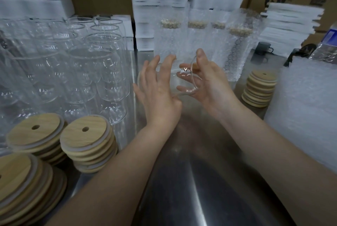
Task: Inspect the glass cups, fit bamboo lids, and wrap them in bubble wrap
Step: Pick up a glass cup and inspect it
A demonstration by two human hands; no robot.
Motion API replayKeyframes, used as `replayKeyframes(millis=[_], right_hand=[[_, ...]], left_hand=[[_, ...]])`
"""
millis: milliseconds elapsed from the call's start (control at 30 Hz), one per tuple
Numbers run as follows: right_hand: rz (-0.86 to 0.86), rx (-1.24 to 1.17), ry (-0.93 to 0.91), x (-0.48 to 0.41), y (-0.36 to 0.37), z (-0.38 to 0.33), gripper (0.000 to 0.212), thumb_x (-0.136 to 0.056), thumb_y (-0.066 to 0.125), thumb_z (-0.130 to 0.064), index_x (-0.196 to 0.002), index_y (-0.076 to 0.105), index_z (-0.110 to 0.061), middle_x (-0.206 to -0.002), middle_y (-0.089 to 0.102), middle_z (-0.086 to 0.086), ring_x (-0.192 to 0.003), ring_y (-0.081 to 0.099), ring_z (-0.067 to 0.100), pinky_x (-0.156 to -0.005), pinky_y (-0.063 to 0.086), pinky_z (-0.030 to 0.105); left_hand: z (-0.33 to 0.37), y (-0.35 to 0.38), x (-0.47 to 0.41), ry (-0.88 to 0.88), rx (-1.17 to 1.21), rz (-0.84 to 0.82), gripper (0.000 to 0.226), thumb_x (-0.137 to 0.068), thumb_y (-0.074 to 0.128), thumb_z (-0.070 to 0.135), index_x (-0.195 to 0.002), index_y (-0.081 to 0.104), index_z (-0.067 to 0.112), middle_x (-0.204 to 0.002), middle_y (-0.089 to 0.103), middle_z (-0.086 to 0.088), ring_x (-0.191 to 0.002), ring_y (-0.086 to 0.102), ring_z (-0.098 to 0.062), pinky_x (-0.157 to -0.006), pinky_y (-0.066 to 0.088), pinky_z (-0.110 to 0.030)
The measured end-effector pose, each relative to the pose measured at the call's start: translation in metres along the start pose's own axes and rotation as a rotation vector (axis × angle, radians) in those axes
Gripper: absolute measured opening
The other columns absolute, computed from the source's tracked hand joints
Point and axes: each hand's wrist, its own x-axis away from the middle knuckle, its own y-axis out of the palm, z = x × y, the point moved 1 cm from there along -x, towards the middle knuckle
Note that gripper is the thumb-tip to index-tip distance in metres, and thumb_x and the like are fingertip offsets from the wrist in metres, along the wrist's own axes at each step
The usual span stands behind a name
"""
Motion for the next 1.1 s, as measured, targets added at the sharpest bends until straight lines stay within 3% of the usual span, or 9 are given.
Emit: replayKeyframes(millis=[100,200,267,400,533,733,867,967,1100], right_hand=[[-0.016,0.062,-0.035,0.003,0.002,-0.001,0.067,-0.063,0.070,-0.054,-0.108,0.049,-0.009,-0.109,0.068,0.005,-0.097,0.071,0.017,-0.078,0.060,0.043],[-0.029,0.111,-0.076,0.004,0.004,0.000,0.060,-0.058,0.076,-0.050,-0.098,0.048,-0.015,-0.121,0.064,0.012,-0.106,0.068,0.019,-0.080,0.059,0.042],[-0.047,0.129,-0.110,0.004,0.004,0.002,0.056,-0.061,0.083,-0.041,-0.097,0.048,-0.017,-0.117,0.064,0.010,-0.105,0.067,0.018,-0.084,0.058,0.044],[-0.146,0.143,-0.180,0.004,0.005,0.003,0.045,-0.069,0.077,-0.017,-0.104,0.049,-0.019,-0.119,0.062,0.006,-0.104,0.064,0.010,-0.092,0.054,0.037],[-0.251,0.168,-0.216,0.008,0.004,-0.001,0.060,-0.069,0.078,-0.007,-0.121,0.049,-0.015,-0.129,0.058,0.008,-0.121,0.059,0.017,-0.109,0.044,0.038],[-0.376,0.137,-0.185,0.007,-0.002,-0.010,0.076,-0.068,0.072,-0.008,-0.139,0.049,-0.014,-0.133,0.060,0.001,-0.133,0.051,0.015,-0.110,0.043,0.035],[-0.446,0.117,-0.152,0.004,-0.010,-0.012,0.065,-0.075,0.069,-0.017,-0.138,0.050,-0.021,-0.135,0.061,-0.003,-0.133,0.051,0.014,-0.111,0.042,0.038],[-0.386,0.108,-0.169,-0.001,-0.014,-0.012,0.049,-0.082,0.062,-0.025,-0.130,0.057,-0.020,-0.132,0.063,0.002,-0.128,0.056,0.019,-0.110,0.043,0.042],[-0.274,0.102,-0.211,-0.007,-0.017,-0.011,0.028,-0.091,0.058,-0.031,-0.116,0.067,-0.022,-0.119,0.071,0.000,-0.114,0.064,0.018,-0.090,0.050,0.032]], left_hand=[[-0.001,0.000,0.000,-0.003,0.010,0.005,0.086,-0.067,0.069,-0.005,-0.142,0.045,0.029,-0.149,0.038,0.000,-0.144,0.029,-0.027,-0.107,0.030,-0.062],[-0.002,0.001,-0.002,0.007,0.029,0.028,0.081,-0.068,0.069,-0.004,-0.141,0.046,0.022,-0.145,0.042,-0.005,-0.140,0.035,-0.029,-0.105,0.034,-0.057],[-0.002,0.000,-0.002,0.004,0.054,0.046,0.081,-0.067,0.069,-0.003,-0.141,0.046,0.019,-0.143,0.044,-0.007,-0.137,0.037,-0.030,-0.106,0.034,-0.053],[-0.006,0.000,-0.003,0.009,0.117,0.128,0.076,-0.069,0.070,0.001,-0.140,0.046,0.013,-0.140,0.049,-0.009,-0.132,0.043,-0.029,-0.107,0.036,-0.044],[-0.010,0.004,-0.005,-0.016,0.211,0.189,0.075,-0.073,0.077,0.015,-0.140,0.043,0.015,-0.138,0.050,-0.006,-0.129,0.045,-0.023,-0.107,0.038,-0.045],[-0.014,0.006,-0.009,-0.098,0.401,0.200,0.081,-0.072,0.082,0.028,-0.139,0.037,0.018,-0.133,0.053,-0.003,-0.126,0.051,-0.023,-0.103,0.044,-0.047],[-0.013,0.005,-0.009,-0.128,0.441,0.167,0.086,-0.068,0.085,0.023,-0.139,0.038,0.017,-0.135,0.051,-0.002,-0.128,0.050,-0.019,-0.105,0.043,-0.044],[-0.009,0.003,-0.008,-0.136,0.463,0.121,0.087,-0.066,0.085,0.014,-0.139,0.038,0.018,-0.136,0.050,0.002,-0.127,0.049,-0.010,-0.107,0.042,-0.036],[-0.005,0.002,-0.007,-0.149,0.479,0.038,0.093,-0.064,0.088,0.017,-0.142,0.038,0.023,-0.137,0.047,0.008,-0.126,0.044,0.000,-0.109,0.038,-0.022]])
